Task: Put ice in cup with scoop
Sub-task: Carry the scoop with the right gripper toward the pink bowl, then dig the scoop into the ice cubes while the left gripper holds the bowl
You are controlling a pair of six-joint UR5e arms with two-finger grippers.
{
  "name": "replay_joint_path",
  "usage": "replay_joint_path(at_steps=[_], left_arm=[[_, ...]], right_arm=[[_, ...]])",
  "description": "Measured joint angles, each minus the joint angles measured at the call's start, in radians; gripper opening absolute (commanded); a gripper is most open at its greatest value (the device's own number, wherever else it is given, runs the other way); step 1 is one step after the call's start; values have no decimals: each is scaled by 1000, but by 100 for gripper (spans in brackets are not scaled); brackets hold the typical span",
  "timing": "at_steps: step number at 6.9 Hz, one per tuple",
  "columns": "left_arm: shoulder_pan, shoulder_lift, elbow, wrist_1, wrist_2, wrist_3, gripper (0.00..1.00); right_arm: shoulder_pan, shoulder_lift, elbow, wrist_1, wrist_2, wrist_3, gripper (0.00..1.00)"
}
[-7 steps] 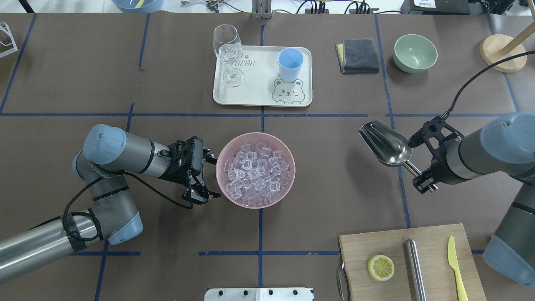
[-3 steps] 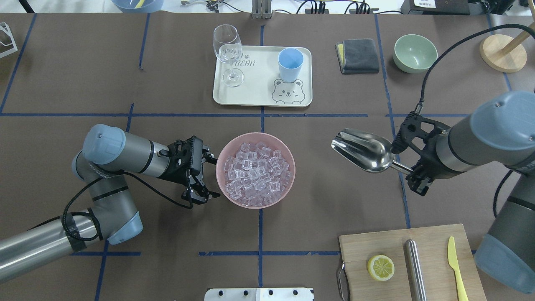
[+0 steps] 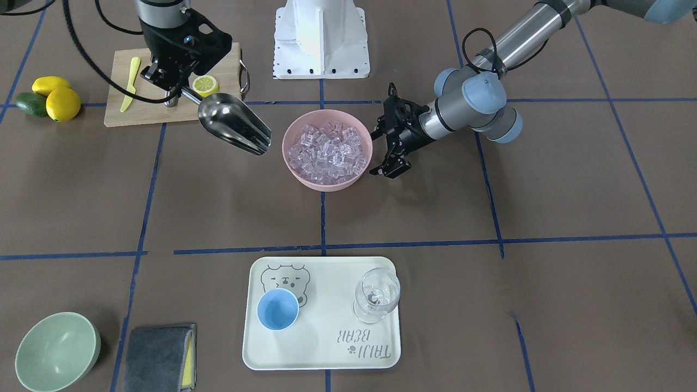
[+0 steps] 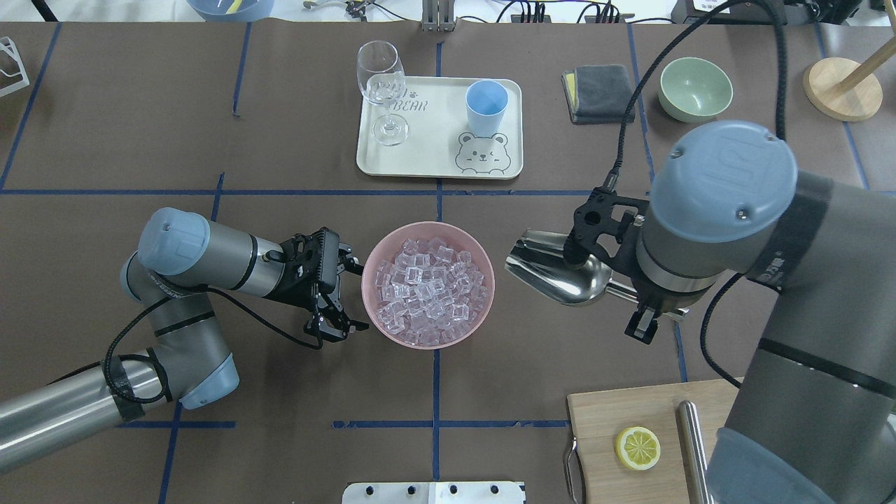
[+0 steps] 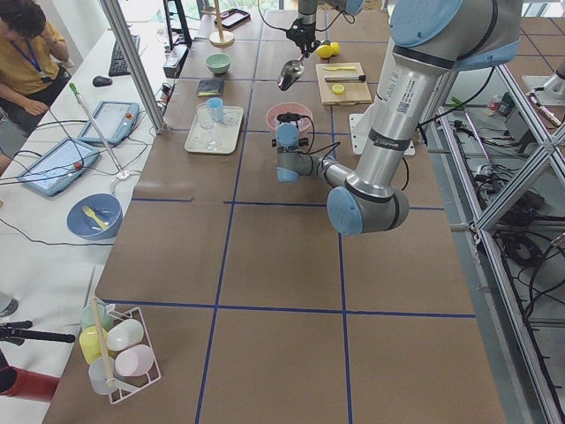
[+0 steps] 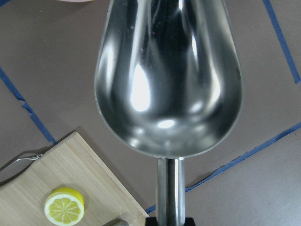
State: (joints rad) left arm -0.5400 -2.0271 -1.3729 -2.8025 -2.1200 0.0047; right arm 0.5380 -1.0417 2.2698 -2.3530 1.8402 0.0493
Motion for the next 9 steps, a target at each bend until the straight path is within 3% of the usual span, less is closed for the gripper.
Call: replay_joint_path(at_steps=[5, 9], left_arm=[[0, -1, 0, -1, 0, 0, 100], [0, -1, 0, -2, 0, 0, 100]], right_arm=[[-87, 268, -199, -242, -24, 0, 0], [-107, 375, -354, -293, -31, 0, 0]])
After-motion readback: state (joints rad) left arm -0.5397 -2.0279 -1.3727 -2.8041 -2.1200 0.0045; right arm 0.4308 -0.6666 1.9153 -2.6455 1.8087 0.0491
